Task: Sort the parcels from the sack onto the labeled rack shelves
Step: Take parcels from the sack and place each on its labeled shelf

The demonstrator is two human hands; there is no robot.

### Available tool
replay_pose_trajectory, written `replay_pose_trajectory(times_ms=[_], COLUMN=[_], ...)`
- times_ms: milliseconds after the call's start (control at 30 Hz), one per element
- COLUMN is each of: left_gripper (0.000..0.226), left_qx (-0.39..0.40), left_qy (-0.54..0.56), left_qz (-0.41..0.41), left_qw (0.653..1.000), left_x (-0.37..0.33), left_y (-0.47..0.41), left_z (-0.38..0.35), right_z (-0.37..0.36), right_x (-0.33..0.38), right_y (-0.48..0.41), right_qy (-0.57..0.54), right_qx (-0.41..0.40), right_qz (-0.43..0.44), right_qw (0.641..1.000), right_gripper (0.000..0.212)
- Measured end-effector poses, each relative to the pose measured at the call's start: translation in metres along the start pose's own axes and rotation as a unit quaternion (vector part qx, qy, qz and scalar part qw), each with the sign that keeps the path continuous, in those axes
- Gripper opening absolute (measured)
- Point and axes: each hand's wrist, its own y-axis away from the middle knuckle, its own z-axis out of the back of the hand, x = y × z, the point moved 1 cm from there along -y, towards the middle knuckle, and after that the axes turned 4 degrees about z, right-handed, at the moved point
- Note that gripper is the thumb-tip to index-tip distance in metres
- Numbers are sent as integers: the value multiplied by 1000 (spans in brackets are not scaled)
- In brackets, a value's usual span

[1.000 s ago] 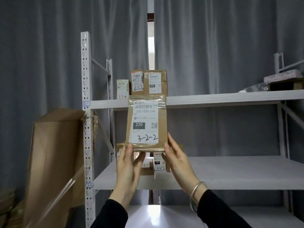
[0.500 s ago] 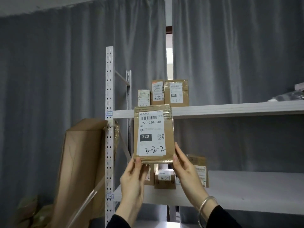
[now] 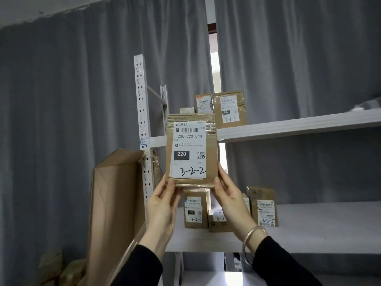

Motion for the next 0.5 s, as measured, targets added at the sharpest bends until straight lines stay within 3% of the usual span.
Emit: replay_pose_trajectory(times_ms=[367, 500], left_gripper=[35, 45], left_qx=[-88, -104], left_qy=[-24, -33], left_qz=[113, 122], left_qw=[989, 987], left_x=[122, 161], left_y=[32, 19], left_z=[72, 71], right_z=[46, 75], right_x=[-113, -140], right_y=[68, 61], right_qy=[-2, -4], right_qx=[-27, -34], right_qz=[-103, -123], right_qw=[994, 992], right_gripper=[47, 46])
